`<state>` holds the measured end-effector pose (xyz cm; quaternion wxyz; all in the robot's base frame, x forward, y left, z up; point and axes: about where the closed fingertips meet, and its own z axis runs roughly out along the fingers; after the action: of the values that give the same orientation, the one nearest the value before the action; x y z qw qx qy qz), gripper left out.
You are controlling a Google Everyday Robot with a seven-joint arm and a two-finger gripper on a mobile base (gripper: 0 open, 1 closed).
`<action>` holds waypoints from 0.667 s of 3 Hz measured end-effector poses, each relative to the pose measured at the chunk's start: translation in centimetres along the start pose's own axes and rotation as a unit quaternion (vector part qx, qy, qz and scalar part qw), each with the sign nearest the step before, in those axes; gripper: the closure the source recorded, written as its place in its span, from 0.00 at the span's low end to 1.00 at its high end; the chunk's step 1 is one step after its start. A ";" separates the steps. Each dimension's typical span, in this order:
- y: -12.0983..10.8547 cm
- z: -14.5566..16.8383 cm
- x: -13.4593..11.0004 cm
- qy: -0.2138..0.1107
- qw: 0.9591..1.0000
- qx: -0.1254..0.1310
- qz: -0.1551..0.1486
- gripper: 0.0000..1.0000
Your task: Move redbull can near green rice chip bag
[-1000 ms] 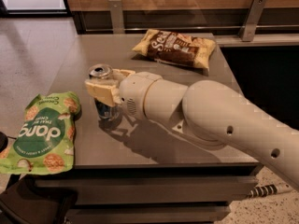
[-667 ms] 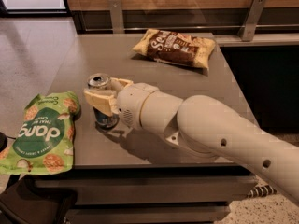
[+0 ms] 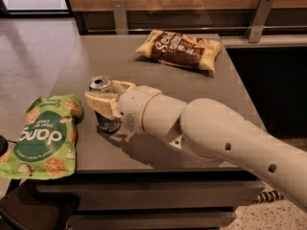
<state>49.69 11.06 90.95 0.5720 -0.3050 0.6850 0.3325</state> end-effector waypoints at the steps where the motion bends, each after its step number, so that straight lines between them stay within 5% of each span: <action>1: 0.1 0.1 0.0 0.000 1.000 -0.001 -0.001 0.30; 2: 0.3 0.1 -0.1 0.001 1.000 -0.002 -0.002 0.07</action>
Offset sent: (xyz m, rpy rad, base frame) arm -0.0006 0.0012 0.0004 -0.0011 -0.0011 0.0020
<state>49.54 11.36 91.05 0.5717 -0.3078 0.6840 0.3326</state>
